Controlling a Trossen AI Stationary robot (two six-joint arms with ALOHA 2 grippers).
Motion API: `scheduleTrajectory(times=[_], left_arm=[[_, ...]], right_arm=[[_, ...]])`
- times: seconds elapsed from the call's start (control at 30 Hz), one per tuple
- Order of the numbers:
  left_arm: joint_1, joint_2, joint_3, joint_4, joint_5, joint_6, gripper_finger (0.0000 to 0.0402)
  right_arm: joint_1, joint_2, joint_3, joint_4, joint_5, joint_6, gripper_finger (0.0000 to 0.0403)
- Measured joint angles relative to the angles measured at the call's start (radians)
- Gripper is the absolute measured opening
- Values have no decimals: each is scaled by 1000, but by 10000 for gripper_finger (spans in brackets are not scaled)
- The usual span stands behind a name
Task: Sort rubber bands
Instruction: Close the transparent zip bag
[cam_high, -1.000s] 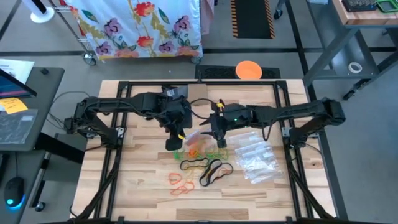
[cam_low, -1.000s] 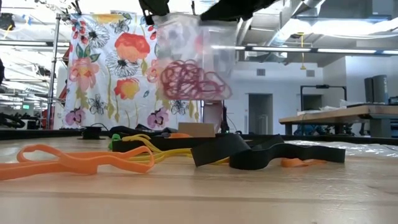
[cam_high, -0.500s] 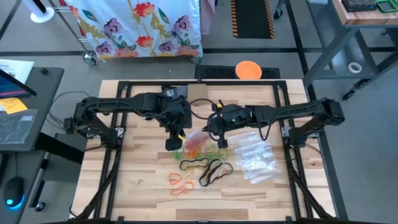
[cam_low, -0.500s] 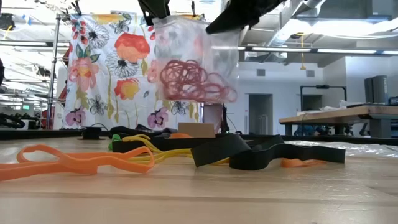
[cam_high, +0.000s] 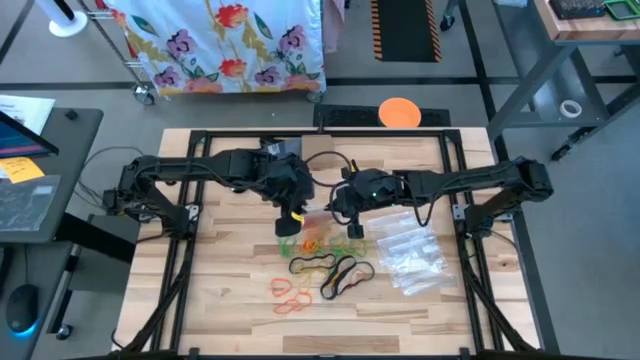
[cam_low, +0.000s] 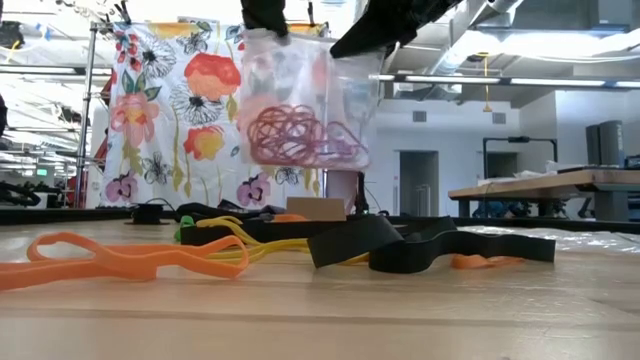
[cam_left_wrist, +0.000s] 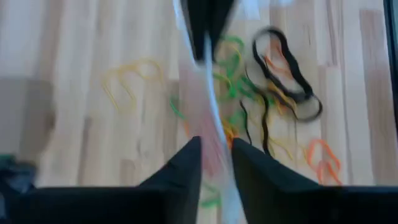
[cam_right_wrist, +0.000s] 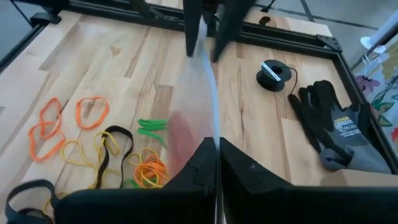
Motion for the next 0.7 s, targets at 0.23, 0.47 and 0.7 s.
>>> scheduleTrajectory(times=[0.23, 0.47, 0.7], left_arm=[[1, 8, 2, 105, -4, 2, 158], [3, 78, 0, 106, -8, 0, 165], [3, 73, 1, 106, -11, -3, 164]], right_arm=[[18, 1, 0, 8, 40, 10, 0], [28, 1, 0, 20, 39, 7, 0], [26, 1, 0, 18, 39, 7, 0]])
